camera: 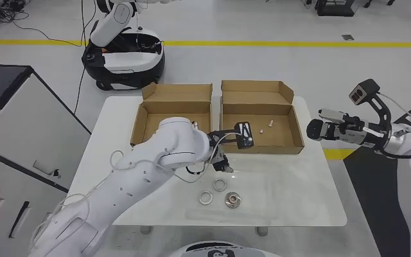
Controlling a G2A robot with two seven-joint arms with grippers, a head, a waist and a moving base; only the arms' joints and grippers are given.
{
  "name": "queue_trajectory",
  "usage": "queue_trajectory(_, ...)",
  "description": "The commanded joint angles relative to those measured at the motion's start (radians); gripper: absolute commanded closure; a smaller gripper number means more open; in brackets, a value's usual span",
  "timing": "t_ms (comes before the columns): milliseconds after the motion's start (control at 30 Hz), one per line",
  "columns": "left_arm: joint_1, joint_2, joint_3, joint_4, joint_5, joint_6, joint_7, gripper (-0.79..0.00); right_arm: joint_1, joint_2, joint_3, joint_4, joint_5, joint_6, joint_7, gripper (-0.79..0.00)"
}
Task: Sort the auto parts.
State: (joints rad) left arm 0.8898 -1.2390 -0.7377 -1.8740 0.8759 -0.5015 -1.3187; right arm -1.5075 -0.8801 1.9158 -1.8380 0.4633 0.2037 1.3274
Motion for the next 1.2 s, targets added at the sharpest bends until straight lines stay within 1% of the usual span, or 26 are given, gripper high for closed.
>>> queue_trajectory(0,0.001,0.000,-0.001,0.000,0.002,-0.001,0.001,-0.785,0.000,0.000,0.000,0.000,0.000,0.000,0.000,-0.785)
queue_trajectory(200,0.001,0.000,-0.001,0.000,0.002,-0.001,0.001,-0.785,0.000,0.000,0.000,0.000,0.000,0.000,0.000,-0.785)
queue_trajectory(233,0.010,0.001,-0.006,-0.006,0.005,0.008,0.032,-0.785,0.000,0.000,0.000,0.000,0.000,0.000,0.000,-0.785)
queue_trajectory(267,0.019,0.002,-0.001,-0.010,0.010,0.004,0.036,-0.785,0.000,0.000,0.000,0.000,0.000,0.000,0.000,-0.785)
queue_trajectory(300,0.018,0.003,0.008,-0.009,0.014,-0.004,0.015,-0.785,0.000,0.000,0.000,0.000,0.000,0.000,0.000,-0.785)
queue_trajectory(333,0.006,0.002,0.030,-0.012,0.005,0.000,0.000,-0.785,0.000,0.000,0.000,0.000,0.000,0.000,0.000,-0.785)
queue_trajectory(433,-0.044,-0.001,0.089,-0.021,-0.066,0.050,-0.050,-0.785,0.000,0.000,0.000,0.000,0.000,0.000,0.000,-0.785)
queue_trajectory(500,-0.094,-0.006,0.146,-0.021,-0.109,0.085,-0.085,-0.785,0.000,0.000,0.000,0.000,0.000,0.000,0.000,-0.785)
queue_trajectory(600,-0.162,-0.020,0.220,-0.008,-0.184,0.123,-0.122,-0.785,0.000,0.000,0.000,0.000,0.000,0.000,0.000,-0.785)
queue_trajectory(733,-0.230,-0.047,0.285,0.023,-0.231,0.154,-0.154,-0.785,0.000,0.000,0.000,0.000,0.000,0.000,0.000,-0.785)
queue_trajectory(833,-0.258,-0.069,0.331,0.066,-0.244,0.158,-0.157,-0.785,0.000,0.000,0.000,0.000,0.000,0.000,0.000,-0.785)
queue_trajectory(1000,-0.283,-0.103,0.396,0.132,-0.254,0.143,-0.139,-0.785,0.000,0.000,0.000,0.000,0.000,0.000,0.000,-0.785)
queue_trajectory(1167,-0.300,-0.127,0.443,0.167,-0.246,0.138,-0.138,-0.785,0.000,0.000,0.000,0.000,0.000,0.000,0.000,-0.785)
